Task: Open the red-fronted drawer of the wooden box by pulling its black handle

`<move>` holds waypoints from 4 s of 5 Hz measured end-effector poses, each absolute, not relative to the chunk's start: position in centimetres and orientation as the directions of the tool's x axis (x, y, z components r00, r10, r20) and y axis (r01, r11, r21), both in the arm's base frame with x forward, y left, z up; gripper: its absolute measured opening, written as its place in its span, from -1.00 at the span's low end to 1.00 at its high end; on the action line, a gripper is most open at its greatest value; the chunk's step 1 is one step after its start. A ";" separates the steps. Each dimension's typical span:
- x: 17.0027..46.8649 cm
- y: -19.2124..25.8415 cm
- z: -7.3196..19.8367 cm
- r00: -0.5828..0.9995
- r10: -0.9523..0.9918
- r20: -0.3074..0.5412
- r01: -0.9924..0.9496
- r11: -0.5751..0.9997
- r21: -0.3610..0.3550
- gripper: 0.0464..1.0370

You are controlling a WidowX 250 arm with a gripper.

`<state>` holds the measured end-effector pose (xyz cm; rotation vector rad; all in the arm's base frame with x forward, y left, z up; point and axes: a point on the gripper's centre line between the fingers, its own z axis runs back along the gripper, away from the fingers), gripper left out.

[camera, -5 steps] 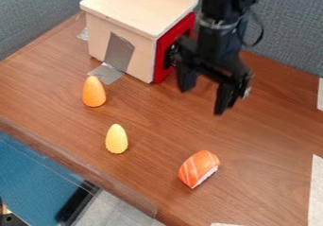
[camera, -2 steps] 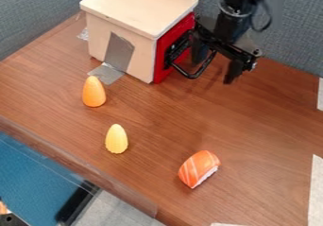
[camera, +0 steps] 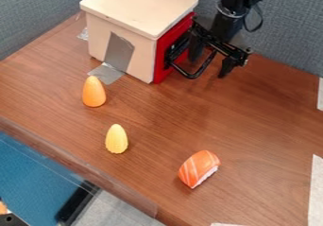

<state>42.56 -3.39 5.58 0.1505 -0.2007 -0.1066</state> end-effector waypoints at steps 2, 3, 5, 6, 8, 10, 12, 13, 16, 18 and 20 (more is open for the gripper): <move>44.1 -2.6 4.2 0.978 -0.105 0.179 0.072 0.980 0.186 0.88; 44.3 -2.5 2.9 0.982 -0.103 0.156 0.072 0.978 0.194 0.65; 44.3 -2.5 1.8 0.987 -0.102 0.127 0.075 0.976 0.202 -0.52; 44.3 -2.8 1.8 0.988 -0.081 0.134 0.057 0.982 0.178 -0.78; 44.0 -6.3 1.9 0.981 -0.130 0.142 0.105 0.979 0.173 -0.80; 44.5 -11.1 2.3 0.974 -0.160 0.161 0.134 0.977 0.164 -0.80; 45.6 -13.0 2.1 0.978 -0.140 0.153 0.118 0.982 0.144 -0.80; 45.6 -14.0 2.2 0.978 -0.143 0.151 0.124 0.984 0.128 -0.80; 44.0 -17.8 2.4 0.954 -0.252 0.163 0.230 0.963 0.141 -0.25; 43.7 -17.6 5.4 0.961 -0.183 0.206 0.167 0.981 0.096 0.87; 41.2 -17.7 9.0 0.961 -0.160 0.227 0.167 0.986 -0.015 0.93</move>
